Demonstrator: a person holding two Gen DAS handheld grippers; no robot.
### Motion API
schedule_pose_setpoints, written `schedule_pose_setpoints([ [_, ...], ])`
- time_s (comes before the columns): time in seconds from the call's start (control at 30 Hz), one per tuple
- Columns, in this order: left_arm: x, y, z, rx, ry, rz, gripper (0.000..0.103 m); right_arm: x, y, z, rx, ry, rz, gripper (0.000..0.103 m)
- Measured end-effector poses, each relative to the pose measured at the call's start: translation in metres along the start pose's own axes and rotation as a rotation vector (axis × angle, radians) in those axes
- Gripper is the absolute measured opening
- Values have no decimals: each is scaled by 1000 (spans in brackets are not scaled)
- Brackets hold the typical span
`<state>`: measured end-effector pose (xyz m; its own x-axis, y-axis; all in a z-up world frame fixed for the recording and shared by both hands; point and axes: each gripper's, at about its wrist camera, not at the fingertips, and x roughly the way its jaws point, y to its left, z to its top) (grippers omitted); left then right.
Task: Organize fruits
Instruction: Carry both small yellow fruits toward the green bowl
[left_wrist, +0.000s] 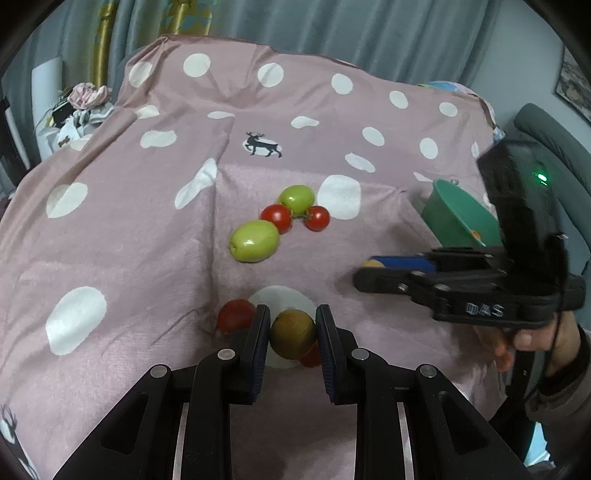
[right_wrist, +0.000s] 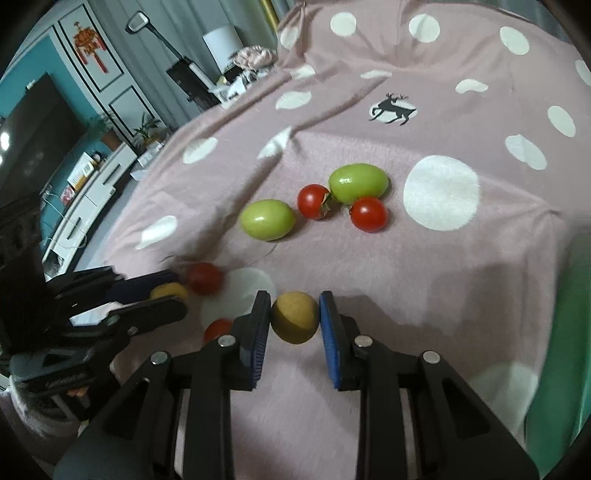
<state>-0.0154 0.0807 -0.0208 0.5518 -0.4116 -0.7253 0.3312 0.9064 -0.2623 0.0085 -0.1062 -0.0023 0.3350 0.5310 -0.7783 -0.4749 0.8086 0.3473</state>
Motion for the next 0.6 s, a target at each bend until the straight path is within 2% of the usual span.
schedule_pose_setpoints([
  [0.2, -5, -18, 1, 40, -2, -4, 26, -27, 0, -23, 31, -35, 19, 28],
  [0.6, -7, -58, 4, 122, 7, 19, 26, -68, -7, -53, 72, -112, 3, 28],
])
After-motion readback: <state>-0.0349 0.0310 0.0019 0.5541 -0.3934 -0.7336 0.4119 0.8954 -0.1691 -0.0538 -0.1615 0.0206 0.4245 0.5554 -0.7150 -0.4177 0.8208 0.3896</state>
